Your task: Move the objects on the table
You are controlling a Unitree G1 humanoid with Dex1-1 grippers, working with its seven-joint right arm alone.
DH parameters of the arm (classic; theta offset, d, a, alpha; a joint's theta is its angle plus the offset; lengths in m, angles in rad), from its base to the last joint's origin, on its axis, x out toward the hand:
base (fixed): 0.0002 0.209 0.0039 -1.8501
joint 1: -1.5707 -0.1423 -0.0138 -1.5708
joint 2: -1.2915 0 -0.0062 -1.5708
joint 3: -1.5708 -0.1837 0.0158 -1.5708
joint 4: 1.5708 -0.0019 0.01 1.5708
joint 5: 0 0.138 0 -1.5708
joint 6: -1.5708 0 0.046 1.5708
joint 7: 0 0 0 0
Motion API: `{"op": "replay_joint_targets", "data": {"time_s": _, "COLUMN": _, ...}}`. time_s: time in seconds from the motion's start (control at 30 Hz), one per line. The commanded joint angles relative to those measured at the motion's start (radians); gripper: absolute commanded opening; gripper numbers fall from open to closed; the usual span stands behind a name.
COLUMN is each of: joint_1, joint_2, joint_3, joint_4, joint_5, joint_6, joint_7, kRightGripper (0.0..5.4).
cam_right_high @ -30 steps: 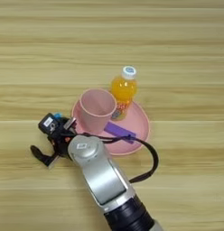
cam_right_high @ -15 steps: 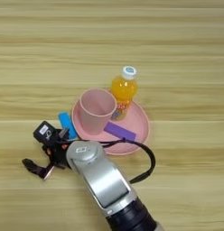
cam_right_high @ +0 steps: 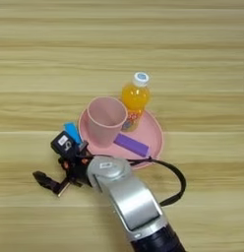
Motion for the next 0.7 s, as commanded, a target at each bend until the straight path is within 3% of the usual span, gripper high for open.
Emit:
{"op": "replay_joint_targets", "data": {"time_s": 0.03, "joint_1": -0.033, "joint_2": -0.008, "joint_3": -0.064, "joint_4": -0.002, "joint_5": 0.043, "joint_6": -0.05, "joint_7": -0.009, "kRightGripper": 5.38}}
{"op": "replay_joint_targets", "data": {"time_s": 0.33, "joint_1": -0.056, "joint_2": -0.062, "joint_3": -0.147, "joint_4": 0.163, "joint_5": 0.042, "joint_6": -0.105, "joint_7": -0.042, "kRightGripper": 5.38}}
{"op": "replay_joint_targets", "data": {"time_s": 0.7, "joint_1": -0.104, "joint_2": -0.094, "joint_3": -0.216, "joint_4": 0.276, "joint_5": 0.081, "joint_6": -0.153, "joint_7": -0.015, "kRightGripper": 5.38}}
